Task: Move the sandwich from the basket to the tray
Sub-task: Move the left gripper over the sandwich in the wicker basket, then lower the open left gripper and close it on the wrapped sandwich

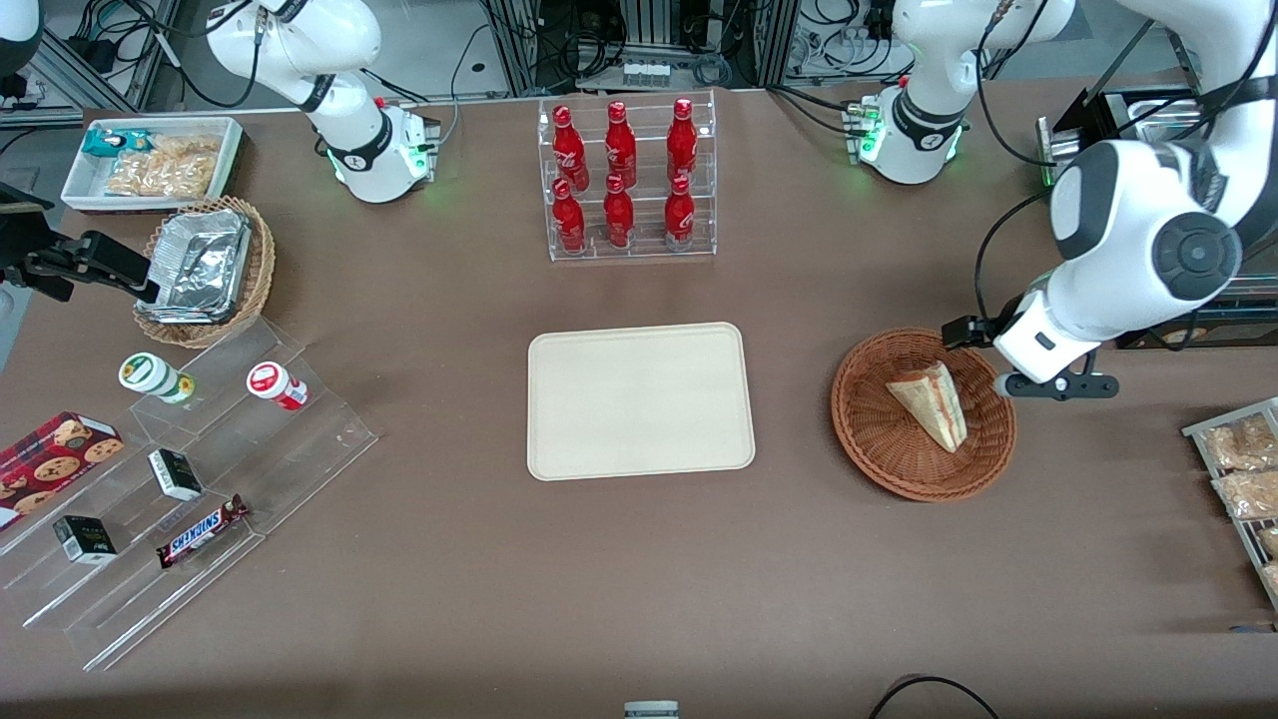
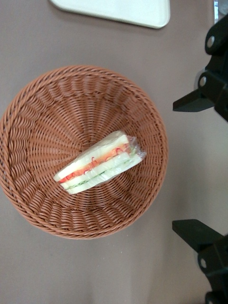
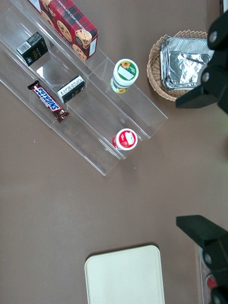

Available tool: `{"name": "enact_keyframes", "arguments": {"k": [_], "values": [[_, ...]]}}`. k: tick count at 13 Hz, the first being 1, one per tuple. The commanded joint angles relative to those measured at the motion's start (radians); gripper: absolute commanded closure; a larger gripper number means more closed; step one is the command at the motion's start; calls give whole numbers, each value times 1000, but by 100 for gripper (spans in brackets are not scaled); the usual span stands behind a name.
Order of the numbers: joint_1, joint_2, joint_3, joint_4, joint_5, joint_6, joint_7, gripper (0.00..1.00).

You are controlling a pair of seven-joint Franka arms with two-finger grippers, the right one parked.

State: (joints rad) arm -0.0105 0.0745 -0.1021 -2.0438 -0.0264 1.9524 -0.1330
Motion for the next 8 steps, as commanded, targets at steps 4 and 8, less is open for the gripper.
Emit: {"name": "enact_keyframes", "arguments": {"k": [4,8], "values": [[-11,-21,5,-157,-1,255,-466,0],[-29,42,7,-159,-1,318,-710,0]]}}
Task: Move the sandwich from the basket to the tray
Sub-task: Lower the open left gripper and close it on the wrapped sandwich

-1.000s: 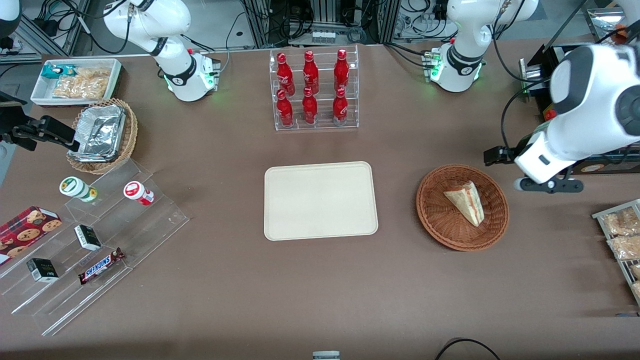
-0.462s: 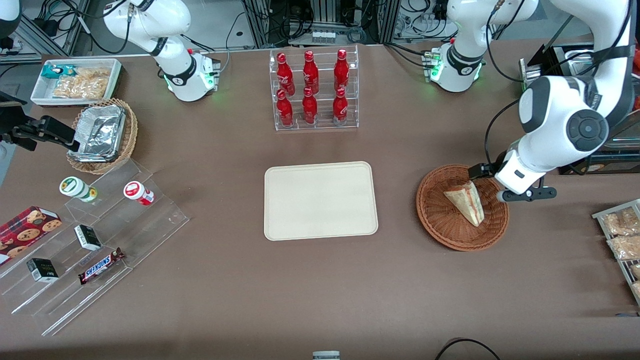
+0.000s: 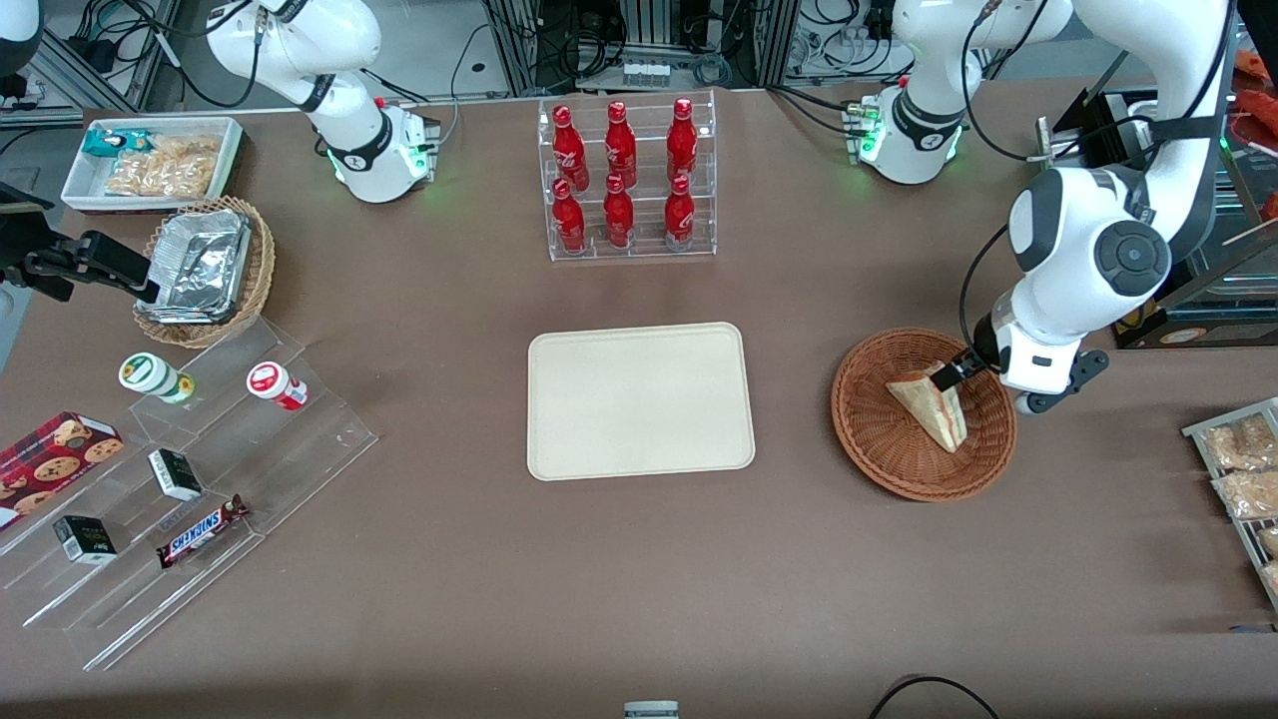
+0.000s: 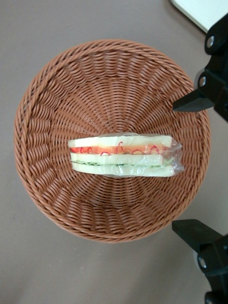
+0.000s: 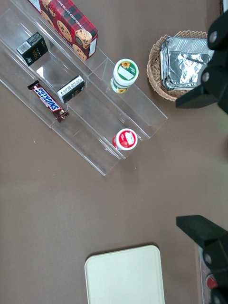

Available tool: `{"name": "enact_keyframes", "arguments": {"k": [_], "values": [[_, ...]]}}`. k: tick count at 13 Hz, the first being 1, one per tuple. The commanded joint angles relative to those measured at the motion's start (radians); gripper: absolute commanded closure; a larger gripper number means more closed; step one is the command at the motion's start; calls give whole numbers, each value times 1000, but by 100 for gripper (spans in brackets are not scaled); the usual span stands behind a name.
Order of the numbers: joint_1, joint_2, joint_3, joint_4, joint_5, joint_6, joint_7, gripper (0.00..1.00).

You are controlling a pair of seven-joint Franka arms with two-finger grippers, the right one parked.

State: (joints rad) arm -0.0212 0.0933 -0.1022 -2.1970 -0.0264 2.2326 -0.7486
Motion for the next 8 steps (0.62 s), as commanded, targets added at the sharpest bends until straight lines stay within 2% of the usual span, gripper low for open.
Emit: {"name": "enact_keyframes", "arguments": {"k": [1,8], "values": [[-19,38,7,-6,-1,41,-106,0],[-19,151,9,-18,0,136,-106,0]]}}
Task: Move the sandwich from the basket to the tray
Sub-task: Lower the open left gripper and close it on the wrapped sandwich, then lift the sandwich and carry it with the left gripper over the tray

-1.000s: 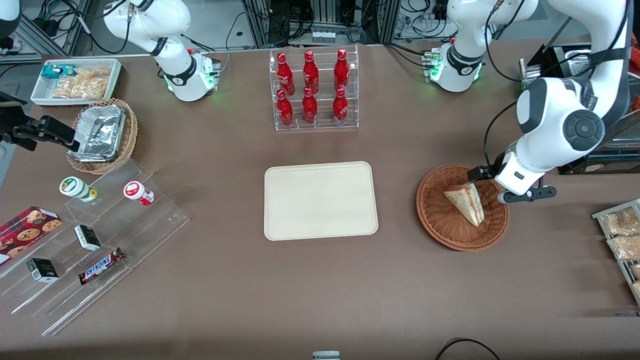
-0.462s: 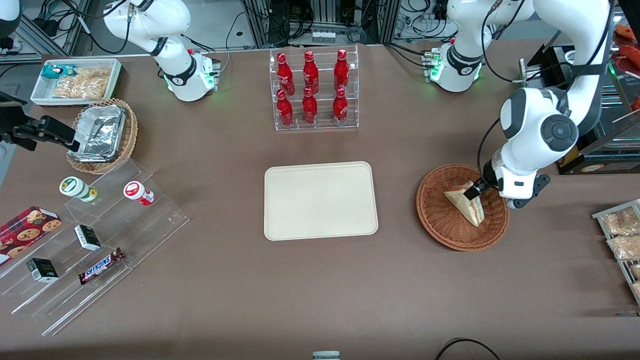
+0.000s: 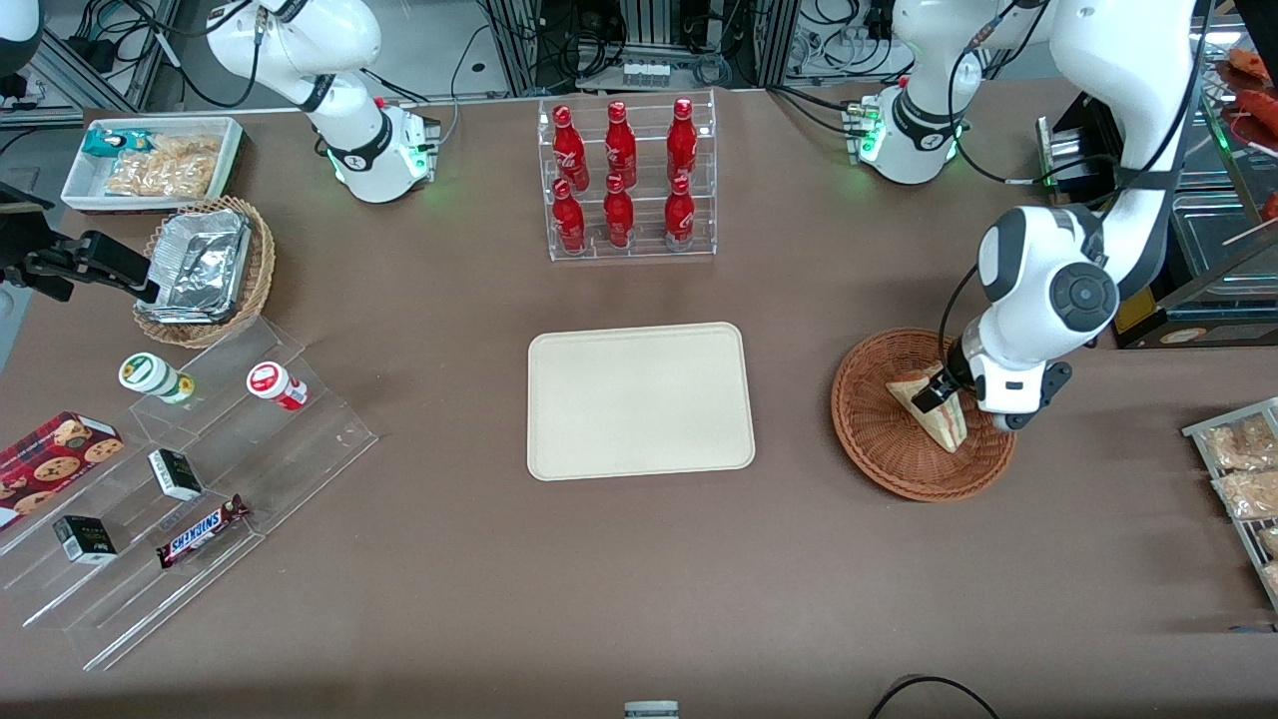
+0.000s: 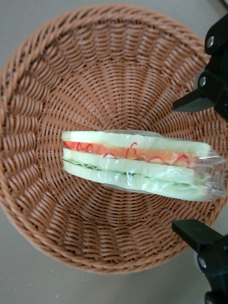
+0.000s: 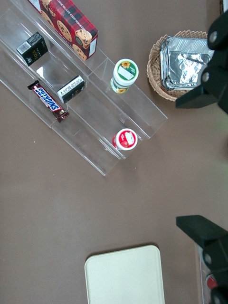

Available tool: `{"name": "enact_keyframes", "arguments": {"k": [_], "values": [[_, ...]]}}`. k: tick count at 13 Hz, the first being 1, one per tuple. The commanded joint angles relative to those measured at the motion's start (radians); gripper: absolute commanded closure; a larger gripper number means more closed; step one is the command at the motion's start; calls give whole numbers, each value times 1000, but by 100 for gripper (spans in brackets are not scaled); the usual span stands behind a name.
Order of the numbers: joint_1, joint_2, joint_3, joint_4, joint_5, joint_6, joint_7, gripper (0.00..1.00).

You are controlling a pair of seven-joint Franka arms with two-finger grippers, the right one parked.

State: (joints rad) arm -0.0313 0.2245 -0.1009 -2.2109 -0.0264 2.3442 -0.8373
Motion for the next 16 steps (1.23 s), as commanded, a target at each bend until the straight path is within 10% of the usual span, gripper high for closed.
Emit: {"name": "enact_keyframes", "arguments": {"k": [1,4,5,16], "values": [[-7,33,9,-1,-1,24,-17,2],[-4,35,10,2,-1,15,-5,82],[-4,23,10,5,0,6,0,89],[-212,108,-8,416,19,-396,288,90]]}}
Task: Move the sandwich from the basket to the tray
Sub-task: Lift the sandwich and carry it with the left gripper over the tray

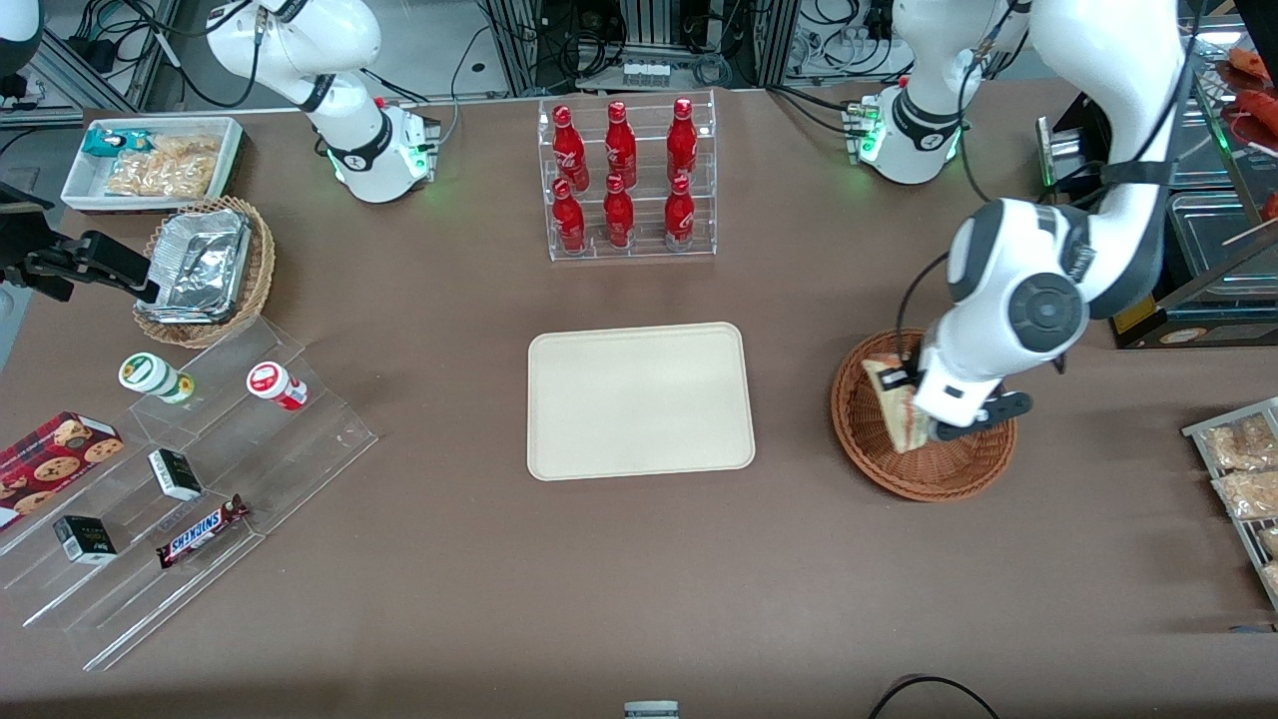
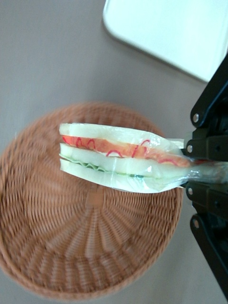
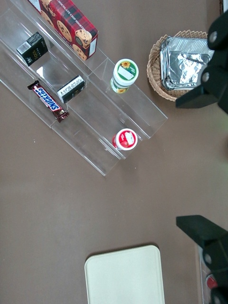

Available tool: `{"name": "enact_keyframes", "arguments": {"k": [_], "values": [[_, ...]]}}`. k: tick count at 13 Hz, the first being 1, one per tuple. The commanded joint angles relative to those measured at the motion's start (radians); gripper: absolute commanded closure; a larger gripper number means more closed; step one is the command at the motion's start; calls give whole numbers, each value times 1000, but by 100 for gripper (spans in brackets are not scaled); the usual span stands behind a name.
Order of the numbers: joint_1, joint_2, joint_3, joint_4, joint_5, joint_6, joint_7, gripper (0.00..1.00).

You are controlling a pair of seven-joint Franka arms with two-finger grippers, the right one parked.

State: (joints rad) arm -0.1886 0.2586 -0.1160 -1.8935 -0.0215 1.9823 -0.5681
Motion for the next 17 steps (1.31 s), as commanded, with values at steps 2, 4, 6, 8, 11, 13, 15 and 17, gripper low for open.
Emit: {"name": "enact_keyframes", "arguments": {"k": [2,4,6,8,11,13,15,17], "values": [[-135,132,7,173,9,-31,-27,90],[-204,230,7,293,8,-31,-84,91],[-273,318,7,382,5,-26,-137,92],[-334,393,-8,457,-23,-22,-182,92],[-411,468,-25,517,-29,39,-254,92],[-460,488,-24,519,-25,104,-300,92],[-482,510,-24,536,-20,107,-319,92],[-497,527,-22,545,-18,109,-322,91]]}}
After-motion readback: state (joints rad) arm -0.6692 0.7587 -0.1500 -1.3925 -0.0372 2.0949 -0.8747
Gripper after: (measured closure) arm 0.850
